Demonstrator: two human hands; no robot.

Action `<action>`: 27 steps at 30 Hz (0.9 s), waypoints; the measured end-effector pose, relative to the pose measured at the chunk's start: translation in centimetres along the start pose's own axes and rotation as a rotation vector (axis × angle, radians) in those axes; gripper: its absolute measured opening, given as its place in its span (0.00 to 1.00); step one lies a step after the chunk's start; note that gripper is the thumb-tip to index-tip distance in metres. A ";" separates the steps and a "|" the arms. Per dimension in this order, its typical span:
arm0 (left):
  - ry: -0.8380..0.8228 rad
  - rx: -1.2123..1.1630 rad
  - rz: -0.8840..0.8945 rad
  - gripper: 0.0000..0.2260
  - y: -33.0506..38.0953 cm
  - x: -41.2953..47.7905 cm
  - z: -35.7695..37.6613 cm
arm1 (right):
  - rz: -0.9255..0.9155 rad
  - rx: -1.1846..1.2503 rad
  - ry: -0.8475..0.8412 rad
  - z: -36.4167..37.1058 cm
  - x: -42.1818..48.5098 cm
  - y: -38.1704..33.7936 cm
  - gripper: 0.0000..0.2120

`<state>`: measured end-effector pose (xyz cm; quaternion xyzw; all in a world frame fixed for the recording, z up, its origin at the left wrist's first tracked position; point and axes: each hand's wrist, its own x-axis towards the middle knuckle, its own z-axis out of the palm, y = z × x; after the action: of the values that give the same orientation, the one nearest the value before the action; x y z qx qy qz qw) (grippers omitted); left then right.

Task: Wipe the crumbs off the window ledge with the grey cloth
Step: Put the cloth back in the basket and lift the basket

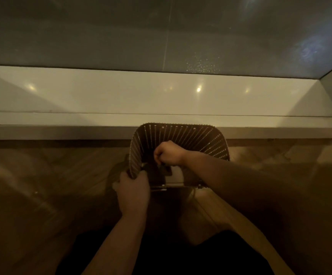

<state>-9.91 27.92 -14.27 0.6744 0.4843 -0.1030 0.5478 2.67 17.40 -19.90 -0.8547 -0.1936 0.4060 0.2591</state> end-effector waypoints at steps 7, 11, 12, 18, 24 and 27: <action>0.036 0.100 0.258 0.17 0.8 0.7 0.3 | -0.007 -0.256 -0.118 2.0 1.9 1.3 0.10; 0.023 0.110 0.322 0.18 0.8 1.1 0.5 | -0.050 -0.392 -0.077 3.4 2.9 3.0 0.14; 0.027 0.102 0.331 0.18 0.7 1.1 0.5 | -0.073 -0.434 -0.064 3.6 3.1 3.3 0.16; -0.014 0.002 0.317 0.22 0.6 1.3 0.9 | -0.224 -0.762 -0.090 3.5 3.0 4.2 0.25; -0.028 -0.001 0.337 0.25 0.3 1.4 0.9 | -0.266 -0.815 -0.141 3.2 2.9 5.8 0.30; -0.023 0.003 0.343 0.25 0.3 1.4 1.0 | -0.295 -0.920 -0.138 3.5 3.5 6.2 0.33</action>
<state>-8.59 27.92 -15.42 0.7468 0.3555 -0.0163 0.5618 2.69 15.36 -27.56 -0.8150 -0.4890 0.2930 -0.1043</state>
